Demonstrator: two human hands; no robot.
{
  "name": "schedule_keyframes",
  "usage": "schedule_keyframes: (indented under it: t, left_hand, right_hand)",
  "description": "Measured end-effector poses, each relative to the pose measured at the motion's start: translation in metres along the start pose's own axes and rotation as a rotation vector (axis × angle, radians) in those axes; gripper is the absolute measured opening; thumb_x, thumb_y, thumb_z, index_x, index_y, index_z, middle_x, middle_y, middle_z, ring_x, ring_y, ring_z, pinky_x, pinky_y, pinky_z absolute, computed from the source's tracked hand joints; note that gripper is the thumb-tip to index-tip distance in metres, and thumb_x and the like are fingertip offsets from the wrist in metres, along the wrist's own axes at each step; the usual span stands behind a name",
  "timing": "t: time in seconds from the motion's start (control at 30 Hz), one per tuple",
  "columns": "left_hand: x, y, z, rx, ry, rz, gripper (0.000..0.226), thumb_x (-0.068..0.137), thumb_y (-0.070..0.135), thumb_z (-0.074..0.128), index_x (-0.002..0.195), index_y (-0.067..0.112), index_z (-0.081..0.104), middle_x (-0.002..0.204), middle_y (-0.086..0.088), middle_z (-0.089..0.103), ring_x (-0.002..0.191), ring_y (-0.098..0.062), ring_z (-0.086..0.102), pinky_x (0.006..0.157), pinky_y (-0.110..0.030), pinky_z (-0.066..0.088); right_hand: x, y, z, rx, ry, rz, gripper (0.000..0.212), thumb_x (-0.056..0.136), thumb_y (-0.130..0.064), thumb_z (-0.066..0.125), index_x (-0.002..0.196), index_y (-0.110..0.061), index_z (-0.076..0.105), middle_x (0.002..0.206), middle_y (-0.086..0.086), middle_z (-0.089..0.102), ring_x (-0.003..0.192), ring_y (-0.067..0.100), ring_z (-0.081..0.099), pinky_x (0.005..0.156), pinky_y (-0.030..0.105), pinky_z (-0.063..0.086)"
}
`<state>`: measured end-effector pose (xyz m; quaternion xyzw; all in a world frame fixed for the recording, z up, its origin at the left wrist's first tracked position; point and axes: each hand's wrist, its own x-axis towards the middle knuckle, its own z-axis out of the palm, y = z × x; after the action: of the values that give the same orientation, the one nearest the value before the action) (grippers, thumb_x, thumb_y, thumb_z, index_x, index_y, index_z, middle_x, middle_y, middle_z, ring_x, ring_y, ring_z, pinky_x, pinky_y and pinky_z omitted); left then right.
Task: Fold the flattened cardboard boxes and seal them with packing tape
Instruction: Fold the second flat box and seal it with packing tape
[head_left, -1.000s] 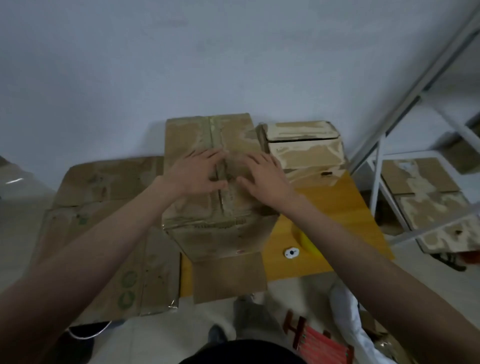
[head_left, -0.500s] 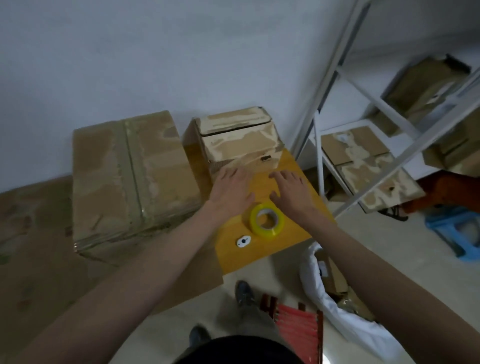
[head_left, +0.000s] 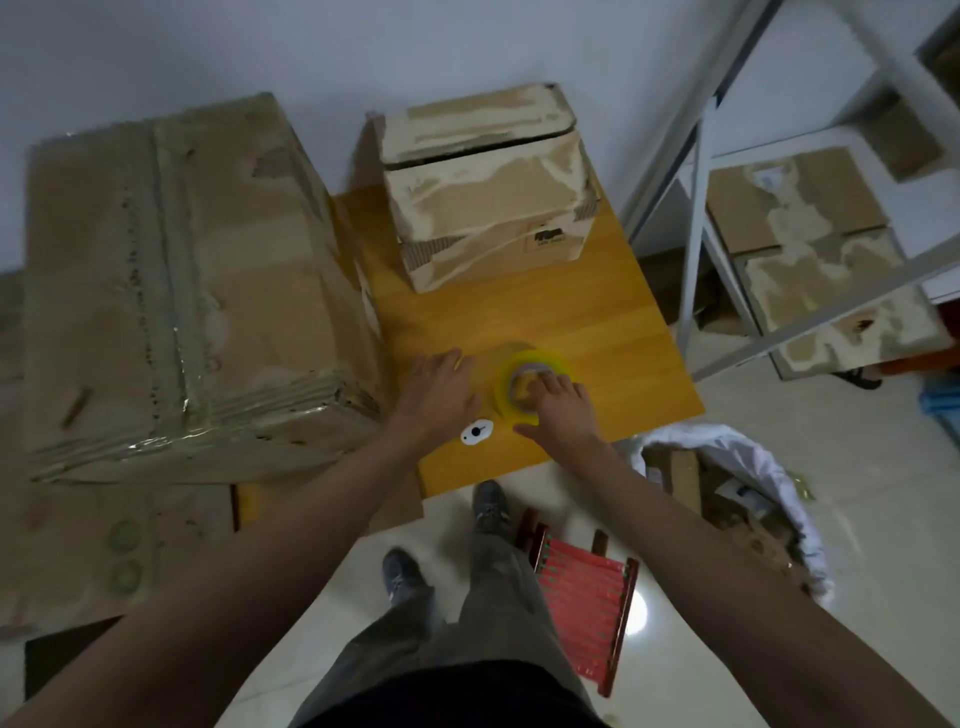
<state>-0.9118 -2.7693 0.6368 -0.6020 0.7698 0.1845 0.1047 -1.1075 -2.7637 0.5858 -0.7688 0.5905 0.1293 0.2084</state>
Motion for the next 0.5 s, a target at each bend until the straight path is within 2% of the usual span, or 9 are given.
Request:
schedule_keyframes:
  t: [0.13,0.23,0.33,0.4,0.5]
  left_hand:
    - [0.000,-0.008,0.010,-0.029,-0.012,-0.018,0.050,0.101,0.035,0.047,0.144,0.010,0.042,0.148,-0.013,0.043,0.130,-0.032,0.045,0.107,-0.044,0.035]
    - [0.002,-0.010,0.010,-0.044,-0.005,-0.024,0.051,0.101,0.036,0.048,0.145,0.011,0.041,0.150,-0.011,0.041,0.132,-0.031,0.043,0.108,-0.043,0.032]
    - [0.005,-0.009,0.001,-0.036,0.022,-0.013,0.053,0.101,0.037,0.047,0.147,0.012,0.039,0.150,-0.010,0.041,0.133,-0.030,0.042,0.111,-0.045,0.030]
    - [0.008,-0.004,-0.008,-0.032,0.037,-0.008,0.052,0.102,0.035,0.046,0.148,0.012,0.037,0.151,-0.009,0.040,0.135,-0.029,0.041,0.114,-0.047,0.027]
    - [0.015,0.008,-0.027,-0.030,0.064,-0.015,0.049,0.102,0.029,0.045,0.148,0.013,0.037,0.151,-0.008,0.041,0.135,-0.028,0.042,0.116,-0.047,0.025]
  right_hand:
    - [0.016,-0.001,0.027,-0.096,-0.132,0.020,0.066,0.092,-0.044,0.065,0.145,-0.015,0.039,0.147,0.007,0.045,0.143,0.029,0.032,0.115,0.044,0.025]
    - [0.022,0.000,0.036,-0.131,-0.107,0.045,0.042,0.097,-0.034,0.061,0.134,-0.019,0.050,0.134,0.003,0.056,0.132,0.025,0.045,0.116,0.042,0.023]
    - [0.022,-0.001,0.038,-0.149,-0.057,0.051,0.022,0.098,-0.025,0.056,0.119,-0.021,0.058,0.109,-0.001,0.066,0.111,0.021,0.058,0.113,0.041,0.023]
    - [0.018,0.000,0.034,-0.100,-0.001,0.046,0.024,0.097,-0.024,0.057,0.121,-0.022,0.058,0.102,-0.001,0.068,0.103,0.021,0.061,0.112,0.040,0.024]
    - [0.013,0.002,0.013,0.123,0.086,0.047,0.043,0.095,-0.027,0.064,0.136,-0.024,0.053,0.110,0.002,0.069,0.107,0.025,0.063,0.110,0.042,0.028]
